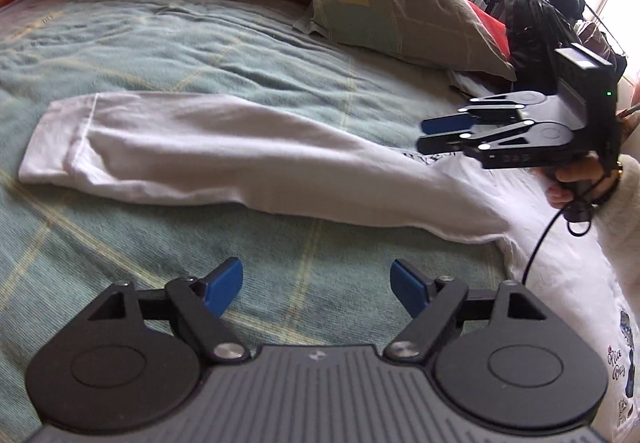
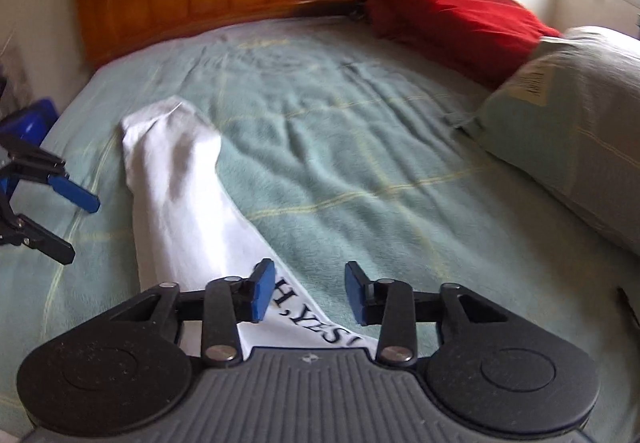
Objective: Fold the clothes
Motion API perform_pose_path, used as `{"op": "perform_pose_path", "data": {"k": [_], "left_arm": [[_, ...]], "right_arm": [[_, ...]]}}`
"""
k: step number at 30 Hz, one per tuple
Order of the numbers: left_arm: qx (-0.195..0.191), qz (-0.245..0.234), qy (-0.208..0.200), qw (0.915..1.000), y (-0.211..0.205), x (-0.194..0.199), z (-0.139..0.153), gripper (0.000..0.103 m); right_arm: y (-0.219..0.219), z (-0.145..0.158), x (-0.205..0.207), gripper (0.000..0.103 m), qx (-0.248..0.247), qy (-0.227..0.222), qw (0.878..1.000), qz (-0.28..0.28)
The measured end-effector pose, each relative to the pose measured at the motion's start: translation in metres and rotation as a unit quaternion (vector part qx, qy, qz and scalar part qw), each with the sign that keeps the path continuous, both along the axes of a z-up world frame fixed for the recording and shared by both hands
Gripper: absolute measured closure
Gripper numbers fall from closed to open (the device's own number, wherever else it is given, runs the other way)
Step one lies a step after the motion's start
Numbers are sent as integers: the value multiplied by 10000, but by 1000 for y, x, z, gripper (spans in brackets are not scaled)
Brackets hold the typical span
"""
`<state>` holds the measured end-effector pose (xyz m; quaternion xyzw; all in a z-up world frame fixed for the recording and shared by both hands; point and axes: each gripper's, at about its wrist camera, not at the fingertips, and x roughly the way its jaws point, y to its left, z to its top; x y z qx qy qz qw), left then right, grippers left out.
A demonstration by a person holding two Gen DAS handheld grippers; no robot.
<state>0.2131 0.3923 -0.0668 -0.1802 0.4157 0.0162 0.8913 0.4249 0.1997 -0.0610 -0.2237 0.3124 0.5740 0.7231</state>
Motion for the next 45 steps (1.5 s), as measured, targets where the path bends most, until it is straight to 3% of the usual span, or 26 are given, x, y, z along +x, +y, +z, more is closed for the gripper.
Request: {"op": "perform_pose_path", "data": {"k": [7,8,9,10,12,14,17,23,26,29,32,34,35,37,39,45], "left_arm": [[-221,52,-73,9997,5,-4,-4,21],[-245,64,-80,9996,5,-4,-5,20],[-268,75,-89,9996,6,-4,-5,20],[-290,84,-95,9995,6,-4,-5,19],[-331,102,-103,9993,6,-4,-6,19],[-368,135,-107,9992,7,-5,-5,18],[-456,193,-119,9987,10,-5,-4,18],[-726,519,-365,9953,30,-9,-4,19],[-1168,1022,-534,9864,56,-12,-10,20],[-1657,1526,-794,9711,86,-19,-24,22],[-1998,1864,-1135,9552,109,-25,-37,35],[-1996,2083,-1257,9492,118,-26,-45,58],[-1985,2163,-1283,9473,121,-26,-48,64],[-1939,2309,-1297,9446,125,-25,-52,88],[-1856,2406,-1289,9439,126,-24,-53,97],[-1145,2345,-1386,9554,120,-25,-18,98]], "right_arm": [[13,-18,-8,65,-137,-142,9991,369],[13,-19,-9,69,-148,-152,9990,387],[13,-19,-10,85,-145,-99,9990,420],[13,-18,-10,94,-128,17,9988,476],[14,-17,-11,98,-115,54,9987,498],[15,-14,-7,98,-29,25,9994,339],[16,-9,9,99,218,-123,9991,-342],[4,1,20,91,478,130,9952,-839],[-9,14,15,90,601,75,9940,-906],[-21,24,9,89,662,6,9939,-887],[-31,31,3,88,693,-35,9938,-874],[-35,33,1,88,718,-39,9933,-899],[-37,33,1,88,727,-23,9932,-914],[-37,32,-1,87,716,-13,9932,-921],[-38,32,-4,87,688,-33,9935,-910],[-42,32,-3,83,565,-151,9934,-989]]}}
